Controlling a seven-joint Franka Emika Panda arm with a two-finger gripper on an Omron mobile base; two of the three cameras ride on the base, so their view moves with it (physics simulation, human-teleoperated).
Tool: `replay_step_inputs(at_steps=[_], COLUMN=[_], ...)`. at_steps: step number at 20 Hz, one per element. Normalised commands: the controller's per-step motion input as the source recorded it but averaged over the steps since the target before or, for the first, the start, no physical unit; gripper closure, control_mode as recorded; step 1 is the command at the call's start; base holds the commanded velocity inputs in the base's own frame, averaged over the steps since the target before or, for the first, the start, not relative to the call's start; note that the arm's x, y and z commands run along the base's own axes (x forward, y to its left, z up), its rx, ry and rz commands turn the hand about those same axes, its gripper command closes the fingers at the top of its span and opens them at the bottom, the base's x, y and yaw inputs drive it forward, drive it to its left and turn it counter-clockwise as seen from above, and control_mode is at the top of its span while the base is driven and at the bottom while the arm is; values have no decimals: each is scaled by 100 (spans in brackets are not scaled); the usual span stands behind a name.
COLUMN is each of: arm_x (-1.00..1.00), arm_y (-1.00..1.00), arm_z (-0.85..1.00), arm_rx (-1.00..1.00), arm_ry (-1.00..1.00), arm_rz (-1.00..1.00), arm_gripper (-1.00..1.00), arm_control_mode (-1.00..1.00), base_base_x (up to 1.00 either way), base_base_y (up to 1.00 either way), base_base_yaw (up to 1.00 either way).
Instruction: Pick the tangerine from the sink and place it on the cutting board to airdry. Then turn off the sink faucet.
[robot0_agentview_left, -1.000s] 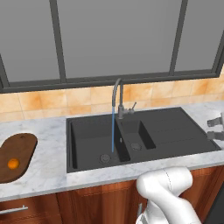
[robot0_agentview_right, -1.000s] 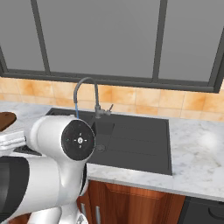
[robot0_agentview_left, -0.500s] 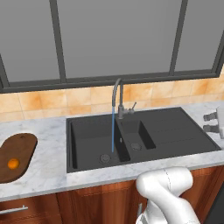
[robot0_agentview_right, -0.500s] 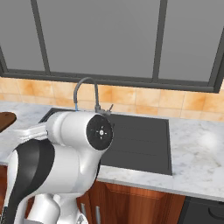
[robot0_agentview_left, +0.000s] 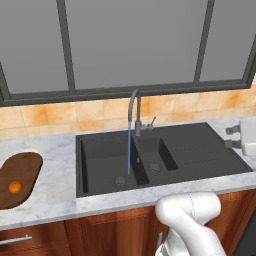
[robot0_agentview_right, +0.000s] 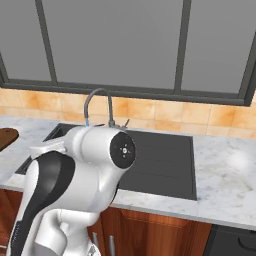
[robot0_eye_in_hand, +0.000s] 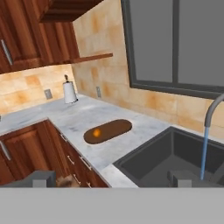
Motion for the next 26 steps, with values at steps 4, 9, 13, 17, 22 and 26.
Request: replay_step_inputs(at_steps=[4,9,13,17,22,26], arm_x=[21,20,19,28,25,29], arm_y=[-4,-5,0,0,-1,0], arm_z=[-7,-8,0,0,-12,-24], arm_rx=[0,0,0,0,0,0], arm_ry=[-4,-3,0,0,0,0], arm_rz=[0,0,0,0,0,0], arm_gripper=[-100,-100,-100,-100,-100,-100], arm_control_mode=[-100,-100,-100,-100,-100,-100], base_base_x=[0,0,0,0,0,0], base_base_y=[0,0,0,0,0,0], base_base_yaw=[0,0,0,0,0,0])
